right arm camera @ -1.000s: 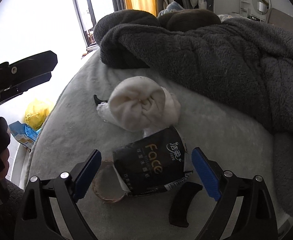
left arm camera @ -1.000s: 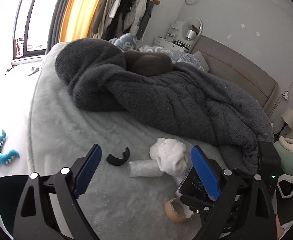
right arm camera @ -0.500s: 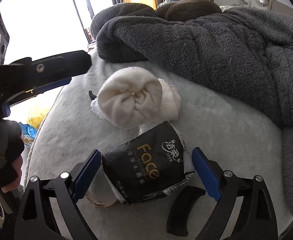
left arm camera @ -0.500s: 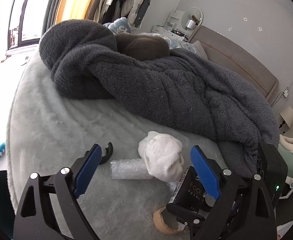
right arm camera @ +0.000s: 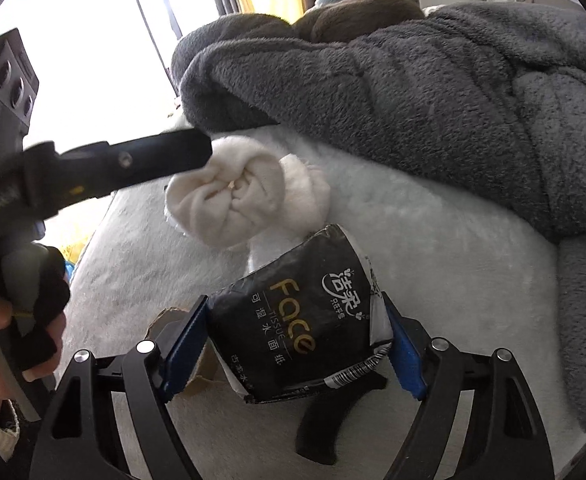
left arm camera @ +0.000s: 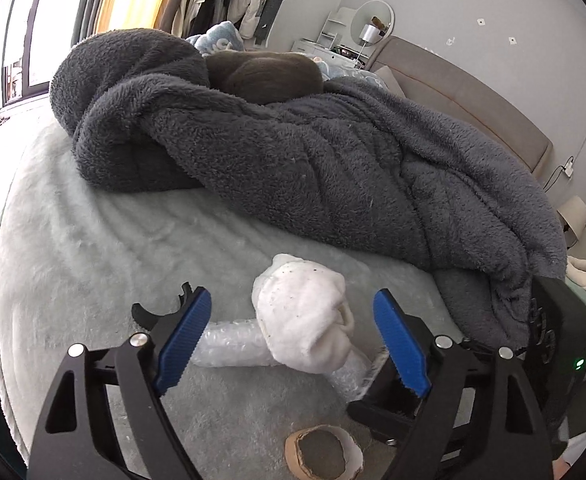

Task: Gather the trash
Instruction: 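Close the left gripper on the white sock and lift it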

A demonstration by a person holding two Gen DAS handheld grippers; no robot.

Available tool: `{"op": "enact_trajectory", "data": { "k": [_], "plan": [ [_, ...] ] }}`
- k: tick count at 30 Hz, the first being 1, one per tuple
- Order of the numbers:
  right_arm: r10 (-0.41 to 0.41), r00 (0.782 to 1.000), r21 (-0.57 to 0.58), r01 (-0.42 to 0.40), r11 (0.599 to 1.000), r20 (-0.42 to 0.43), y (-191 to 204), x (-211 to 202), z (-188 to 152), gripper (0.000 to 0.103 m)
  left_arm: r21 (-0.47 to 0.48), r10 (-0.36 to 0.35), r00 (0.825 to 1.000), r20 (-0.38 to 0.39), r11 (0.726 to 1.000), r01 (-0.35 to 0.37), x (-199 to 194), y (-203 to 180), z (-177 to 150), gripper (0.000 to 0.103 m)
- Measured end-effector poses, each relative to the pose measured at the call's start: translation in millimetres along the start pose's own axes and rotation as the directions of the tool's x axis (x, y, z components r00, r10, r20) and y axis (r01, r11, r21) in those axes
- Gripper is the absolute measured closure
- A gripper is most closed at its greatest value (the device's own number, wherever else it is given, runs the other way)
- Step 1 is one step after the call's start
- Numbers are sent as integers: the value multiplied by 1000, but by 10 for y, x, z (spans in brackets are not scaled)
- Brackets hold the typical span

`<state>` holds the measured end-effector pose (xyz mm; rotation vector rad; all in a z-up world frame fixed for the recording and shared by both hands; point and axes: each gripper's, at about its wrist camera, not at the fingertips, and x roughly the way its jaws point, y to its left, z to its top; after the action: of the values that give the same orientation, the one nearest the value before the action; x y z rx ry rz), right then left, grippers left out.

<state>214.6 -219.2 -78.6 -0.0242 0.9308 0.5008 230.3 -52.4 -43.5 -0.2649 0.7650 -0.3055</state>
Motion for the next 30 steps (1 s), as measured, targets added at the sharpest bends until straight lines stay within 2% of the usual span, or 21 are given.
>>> {"op": "enact_trajectory", "data": {
  "k": [6, 12, 17, 20, 24, 30],
  "plan": [
    [-8, 999, 42, 5, 999, 53, -174, -121, -33, 22, -11, -5, 1000, -22, 1000, 4, 132, -13, -2, 23],
    [-25, 998, 54, 21, 998, 64, -314, -143, -68, 22, -15, -15, 999, -40, 1000, 15, 237, -43, -25, 32],
    [-23, 997, 66, 19, 998, 69, -351, -185, -103, 22, 15, -5, 999, -49, 1000, 5, 282, -109, -61, 52],
    [-30, 996, 63, 25, 998, 79, -338, -227, -93, 22, 57, 7, 999, -41, 998, -5, 252, -155, -96, 60],
    [-42, 995, 75, 35, 997, 95, -307, -289, -68, 22, 119, 13, 1000, -11, 993, -11, 107, -184, -131, 62],
    [-46, 991, 61, 39, 997, 129, -155, -393, -31, 22, 129, -1, 999, 47, 992, -5, -160, -197, -147, 62]
  ]
}}
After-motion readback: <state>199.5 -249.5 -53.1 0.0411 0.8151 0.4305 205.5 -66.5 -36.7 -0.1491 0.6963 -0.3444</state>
